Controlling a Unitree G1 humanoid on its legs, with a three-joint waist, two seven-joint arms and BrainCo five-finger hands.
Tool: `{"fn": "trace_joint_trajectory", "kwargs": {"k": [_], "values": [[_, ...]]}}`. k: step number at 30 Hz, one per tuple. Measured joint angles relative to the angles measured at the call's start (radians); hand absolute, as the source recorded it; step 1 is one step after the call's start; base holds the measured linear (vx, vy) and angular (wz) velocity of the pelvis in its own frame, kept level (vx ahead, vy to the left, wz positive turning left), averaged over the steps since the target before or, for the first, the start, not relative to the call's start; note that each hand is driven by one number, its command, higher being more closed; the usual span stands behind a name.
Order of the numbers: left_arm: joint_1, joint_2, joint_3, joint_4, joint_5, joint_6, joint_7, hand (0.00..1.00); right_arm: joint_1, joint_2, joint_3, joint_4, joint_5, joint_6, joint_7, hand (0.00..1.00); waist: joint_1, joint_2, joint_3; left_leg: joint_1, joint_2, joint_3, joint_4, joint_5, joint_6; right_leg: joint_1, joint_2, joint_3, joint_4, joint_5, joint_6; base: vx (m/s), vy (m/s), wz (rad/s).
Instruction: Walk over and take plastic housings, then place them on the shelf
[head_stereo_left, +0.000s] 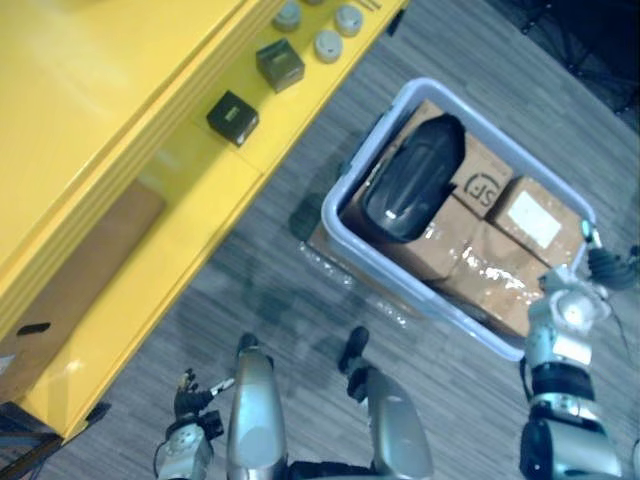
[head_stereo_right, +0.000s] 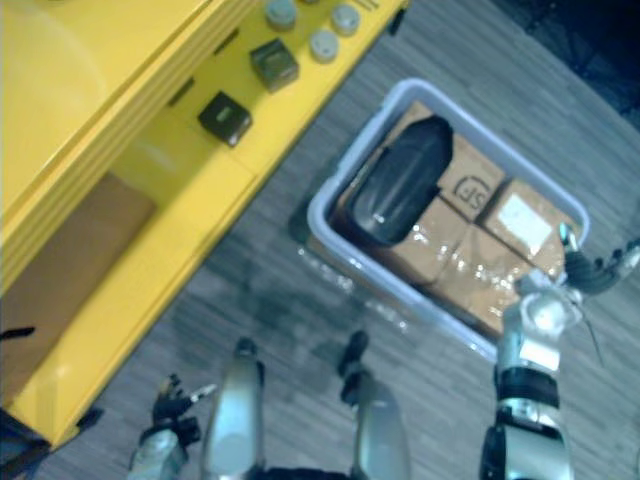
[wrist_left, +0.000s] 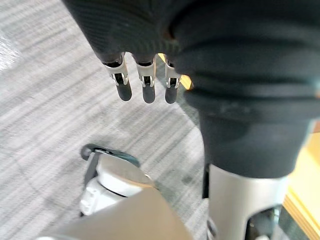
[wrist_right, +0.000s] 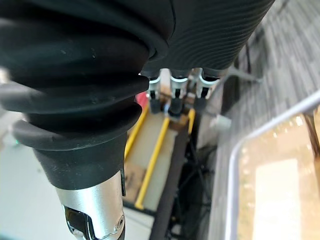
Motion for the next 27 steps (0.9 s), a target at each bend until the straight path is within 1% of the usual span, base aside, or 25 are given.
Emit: {"fn": "trace_joint_trajectory", "kwargs": {"k": [1,2,7,10,13,18,20,22,25,27], "values": [[0.001,-0.007,0.000,0.016,0.000,-0.001,-0.007,0.00,-0.013,-0.008,0.001,0.015,0.000,0.009,0.012,0.00,0.005,0.007,0.003,0.001,-0.001,0.000,0.001,0.000,0.000,0.000,-0.002,0.001,0.003,0.000,0.000,0.00,0.000,0.00],[0.001,-0.007,0.000,0.022,0.000,-0.001,-0.011,0.00,-0.021,-0.008,0.002,0.019,-0.001,0.014,0.017,0.00,0.005,0.009,0.004,0.001,-0.002,0.000,0.001,0.001,0.001,0.000,-0.002,0.000,0.003,0.000,0.000,0.00,0.000,0.00],[0.005,-0.010,-0.003,0.029,-0.001,-0.003,-0.033,0.00,-0.072,-0.033,0.019,0.055,0.002,0.075,0.071,0.00,0.009,0.010,0.005,-0.005,-0.009,-0.002,0.001,0.005,0.003,-0.008,-0.011,-0.001,0.012,0.000,0.000,-0.01,0.011,0.02],[0.005,-0.010,-0.009,0.031,-0.001,-0.009,-0.040,0.00,-0.104,-0.079,0.053,0.086,0.027,0.111,0.115,0.00,0.009,0.019,0.007,-0.034,-0.020,-0.011,0.014,0.008,0.006,-0.032,-0.022,-0.006,0.026,0.000,0.001,-0.02,0.034,0.07],[0.006,-0.015,-0.012,0.033,-0.001,-0.010,-0.046,0.00,-0.127,-0.086,0.060,0.161,0.043,0.124,0.159,0.00,0.015,0.029,0.009,-0.037,-0.032,-0.023,0.016,0.012,0.008,-0.033,-0.033,-0.013,0.038,-0.003,0.004,-0.02,0.033,0.13],[0.006,-0.014,-0.031,0.031,-0.006,-0.014,-0.060,0.00,-0.132,-0.113,0.091,0.199,0.061,0.135,0.213,0.00,0.025,0.037,0.007,-0.051,-0.036,-0.032,0.026,0.015,0.010,-0.036,-0.037,-0.020,0.041,-0.003,0.005,-0.02,0.032,0.06],[0.006,-0.015,-0.038,0.033,-0.030,-0.013,-0.062,0.00,-0.148,-0.136,0.098,0.217,0.077,0.157,0.239,0.00,0.030,0.044,0.009,-0.060,-0.037,-0.042,0.032,0.016,0.009,-0.038,-0.038,-0.028,0.044,-0.003,0.004,-0.02,0.026,0.10],[0.006,-0.015,-0.038,0.033,-0.030,-0.013,-0.063,0.00,-0.165,-0.148,0.101,0.226,0.078,0.168,0.261,0.00,0.032,0.050,0.008,-0.071,-0.038,-0.047,0.040,0.016,0.008,-0.043,-0.038,-0.032,0.049,-0.003,0.004,-0.01,0.028,0.05],[0.006,-0.015,-0.038,0.034,-0.032,-0.013,-0.064,0.00,-0.192,-0.158,0.130,0.252,0.078,0.202,0.296,0.00,0.034,0.052,0.008,-0.076,-0.040,-0.047,0.048,0.016,0.009,-0.050,-0.041,-0.030,0.059,-0.003,0.004,0.00,0.024,0.00],[0.006,-0.015,-0.039,0.034,-0.032,-0.014,-0.065,0.00,-0.195,-0.158,0.147,0.254,0.078,0.213,0.317,0.00,0.034,0.052,0.008,-0.078,-0.040,-0.048,0.052,0.016,0.009,-0.050,-0.042,-0.030,0.062,-0.003,0.004,-0.01,0.036,0.01]]}}
